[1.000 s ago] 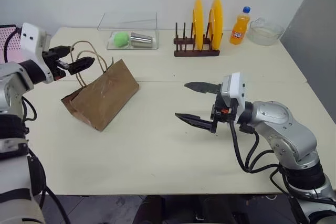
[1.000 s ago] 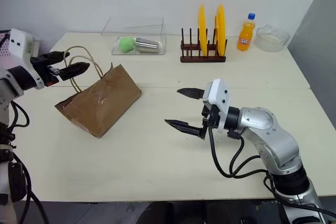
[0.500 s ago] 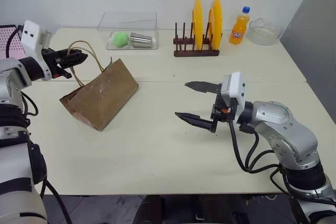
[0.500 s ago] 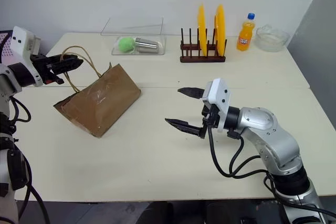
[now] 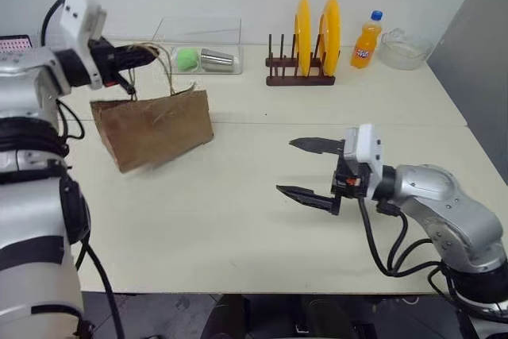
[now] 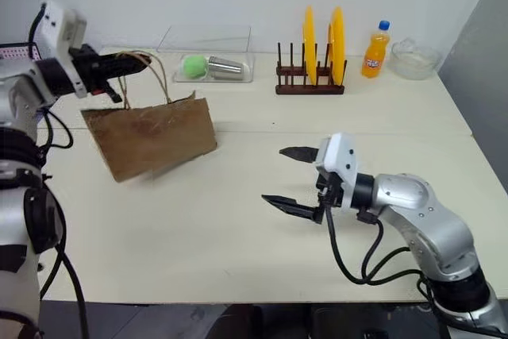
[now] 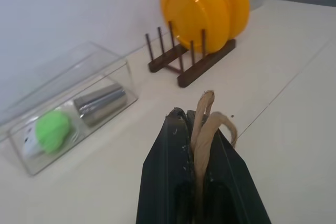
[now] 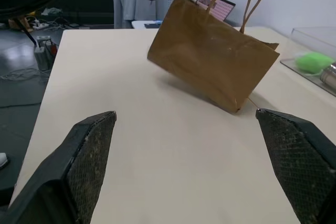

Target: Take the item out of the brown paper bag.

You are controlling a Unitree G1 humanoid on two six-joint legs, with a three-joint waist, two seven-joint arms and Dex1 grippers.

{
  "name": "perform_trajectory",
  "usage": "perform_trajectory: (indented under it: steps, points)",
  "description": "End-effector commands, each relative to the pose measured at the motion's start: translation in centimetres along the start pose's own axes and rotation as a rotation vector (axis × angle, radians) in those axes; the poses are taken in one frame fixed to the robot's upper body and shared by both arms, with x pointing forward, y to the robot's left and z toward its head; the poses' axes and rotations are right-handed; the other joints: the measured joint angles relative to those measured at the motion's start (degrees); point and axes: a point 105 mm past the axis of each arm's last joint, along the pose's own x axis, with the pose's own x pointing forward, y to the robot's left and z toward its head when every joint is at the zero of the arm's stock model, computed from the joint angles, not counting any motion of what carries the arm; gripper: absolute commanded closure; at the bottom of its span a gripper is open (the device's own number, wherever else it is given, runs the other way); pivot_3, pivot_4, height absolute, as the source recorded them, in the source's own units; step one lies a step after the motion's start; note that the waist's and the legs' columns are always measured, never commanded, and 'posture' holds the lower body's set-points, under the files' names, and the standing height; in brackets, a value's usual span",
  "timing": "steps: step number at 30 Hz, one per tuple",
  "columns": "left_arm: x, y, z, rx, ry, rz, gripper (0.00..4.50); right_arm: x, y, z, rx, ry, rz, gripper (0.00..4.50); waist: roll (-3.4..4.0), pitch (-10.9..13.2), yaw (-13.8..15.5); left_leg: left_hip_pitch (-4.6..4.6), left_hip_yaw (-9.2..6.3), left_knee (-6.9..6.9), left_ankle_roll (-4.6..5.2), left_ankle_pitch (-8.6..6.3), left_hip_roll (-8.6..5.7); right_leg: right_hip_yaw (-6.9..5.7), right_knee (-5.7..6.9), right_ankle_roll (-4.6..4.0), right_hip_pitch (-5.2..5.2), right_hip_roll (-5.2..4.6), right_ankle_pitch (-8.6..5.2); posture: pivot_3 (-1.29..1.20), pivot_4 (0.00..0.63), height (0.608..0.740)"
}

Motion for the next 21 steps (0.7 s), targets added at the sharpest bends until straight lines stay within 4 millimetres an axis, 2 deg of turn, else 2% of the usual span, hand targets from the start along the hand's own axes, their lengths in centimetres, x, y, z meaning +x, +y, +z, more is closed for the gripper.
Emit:
perform_trajectory:
  steps: [1, 10, 21]
  points:
    - [1.0, -0.6, 3.9, 0.1, -0.081, -0.051, 4.44, -1.2, 0.1, 1.2, -0.024, -0.013, -0.02, 0.0, 0.0, 0.0, 0.0, -0.01, 0.01, 0.0, 0.0, 0.0, 0.0, 0.0, 0.0, 0.0, 0.0, 0.0, 0.0, 0.0, 0.15, 0.74]
    - [5.4, -3.7, 6.2, 0.151, -0.169, -0.191, 4.44, -3.4, 0.1, 0.6, 0.002, 0.052, -0.104, 0.0, -0.03, 0.0, -0.2, -0.03, 0.05, 0.0, 0.01, 0.0, 0.0, -0.01, 0.03, 0.01, -0.01, 0.0, 0.0, 0.0, 0.15, 0.74]
    - [11.0, -8.4, 6.9, 0.127, -0.236, -0.314, 4.44, -4.9, 1.4, -0.4, 0.112, 0.102, -0.216, 0.0, -0.1, 0.1, -0.2, -0.03, 0.08, 0.09, 0.01, 0.0, 0.0, 0.02, 0.17, 0.01, -0.03, 0.0, 0.0, 0.0, 0.15, 0.74]
